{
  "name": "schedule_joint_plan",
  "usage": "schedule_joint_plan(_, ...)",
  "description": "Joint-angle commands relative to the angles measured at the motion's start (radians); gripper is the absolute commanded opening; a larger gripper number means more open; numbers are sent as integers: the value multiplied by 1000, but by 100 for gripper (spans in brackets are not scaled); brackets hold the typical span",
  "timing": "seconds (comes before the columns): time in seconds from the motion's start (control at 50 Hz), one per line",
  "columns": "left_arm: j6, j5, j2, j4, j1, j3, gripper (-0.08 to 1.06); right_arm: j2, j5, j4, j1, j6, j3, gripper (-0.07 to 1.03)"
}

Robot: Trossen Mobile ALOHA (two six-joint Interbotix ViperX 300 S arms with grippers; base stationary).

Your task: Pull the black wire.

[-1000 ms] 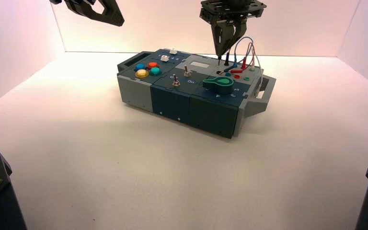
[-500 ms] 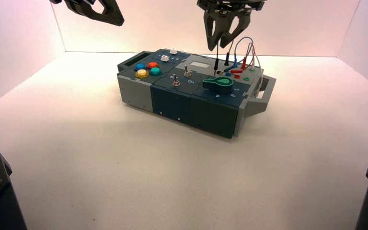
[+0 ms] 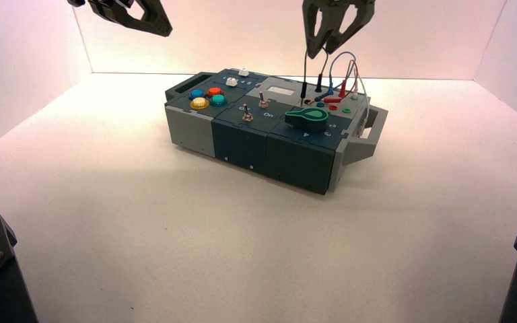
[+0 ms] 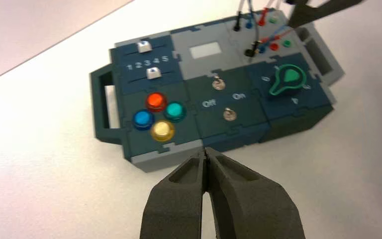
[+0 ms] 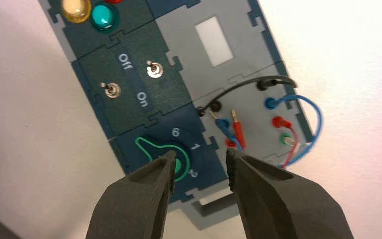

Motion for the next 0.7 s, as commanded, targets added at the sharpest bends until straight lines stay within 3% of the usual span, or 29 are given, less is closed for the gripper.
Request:
schedule_joint_plan(0.02, 3, -43, -8, 5, 25, -5, -3, -37, -26, -23, 5, -3, 0, 54)
schedule_joint_plan(0.4, 8, -107, 14, 28, 78, 21, -3, -43, -135, -71, 2, -3, 66, 53)
schedule_joint_plan(0.7, 17, -126, 32, 29, 86, 25, -3, -66, -147, -71, 3, -3, 83, 52)
